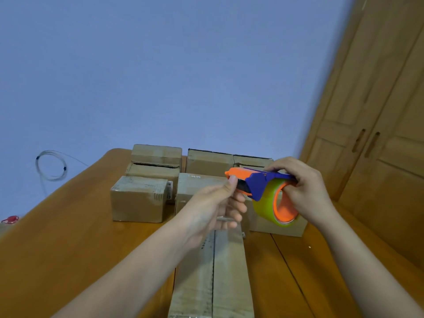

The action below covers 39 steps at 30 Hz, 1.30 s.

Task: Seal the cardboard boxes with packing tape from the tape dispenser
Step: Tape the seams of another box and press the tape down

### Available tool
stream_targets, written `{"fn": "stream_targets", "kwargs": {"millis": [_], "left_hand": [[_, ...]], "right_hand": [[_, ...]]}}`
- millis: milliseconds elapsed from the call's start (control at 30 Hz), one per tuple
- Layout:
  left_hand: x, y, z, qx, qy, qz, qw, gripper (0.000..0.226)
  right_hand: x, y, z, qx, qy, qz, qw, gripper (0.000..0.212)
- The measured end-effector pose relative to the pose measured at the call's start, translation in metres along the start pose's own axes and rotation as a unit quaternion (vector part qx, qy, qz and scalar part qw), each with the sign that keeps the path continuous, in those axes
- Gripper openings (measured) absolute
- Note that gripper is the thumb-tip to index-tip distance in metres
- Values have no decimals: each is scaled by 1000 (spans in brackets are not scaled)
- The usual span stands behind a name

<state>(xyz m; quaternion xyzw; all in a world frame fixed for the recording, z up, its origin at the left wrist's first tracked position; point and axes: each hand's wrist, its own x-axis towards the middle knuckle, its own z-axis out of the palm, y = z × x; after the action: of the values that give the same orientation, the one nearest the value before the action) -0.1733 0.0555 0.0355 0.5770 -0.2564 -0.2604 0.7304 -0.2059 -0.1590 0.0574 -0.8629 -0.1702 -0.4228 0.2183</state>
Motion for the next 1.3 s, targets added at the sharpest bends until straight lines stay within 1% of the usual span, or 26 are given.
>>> {"fn": "stream_targets", "kwargs": {"millis": [133,267,400,500,600,667,733,900,1100,1167,1233,1300], "left_hand": [[0,-3,-3,-48,-17,-1,999,31],[0,-4,-12,-48,-49,-24,997,21],[1,1,-18,-63,-73,-59,994,20],[4,6,-21,-62,-82,-72,992,24],[7,7,-22,-58,-73,-84,992,35],[8,6,-21,-50,-62,-87,993,39],[10,5,-21,-40,-57,-79,994,36],[12,2,-22,10,-69,-51,996,21],[13,1,-19,-15,-62,-66,996,27],[15,2,-18,-3,-48,-59,997,26],[17,4,-19,1,-33,-57,998,23],[20,9,-21,3,-17,-63,998,23]], "right_hand": [[-2,2,0,-3,0,7,1000,56],[-3,4,-2,-17,-4,-3,1000,58],[-2,3,-2,-34,-6,-21,999,57],[-1,1,-3,-49,-6,-31,998,57],[0,0,-3,-67,-14,-40,997,55],[0,1,-3,-76,-18,-42,996,54],[0,2,-4,-85,-20,-41,995,52],[-2,4,-7,-80,-9,-29,996,52],[-4,7,-8,-80,-4,-28,996,49],[-6,9,-6,-88,-5,-25,996,50],[-7,10,-5,-117,-10,-31,993,50],[-8,9,-4,-189,-37,-64,979,53]]}}
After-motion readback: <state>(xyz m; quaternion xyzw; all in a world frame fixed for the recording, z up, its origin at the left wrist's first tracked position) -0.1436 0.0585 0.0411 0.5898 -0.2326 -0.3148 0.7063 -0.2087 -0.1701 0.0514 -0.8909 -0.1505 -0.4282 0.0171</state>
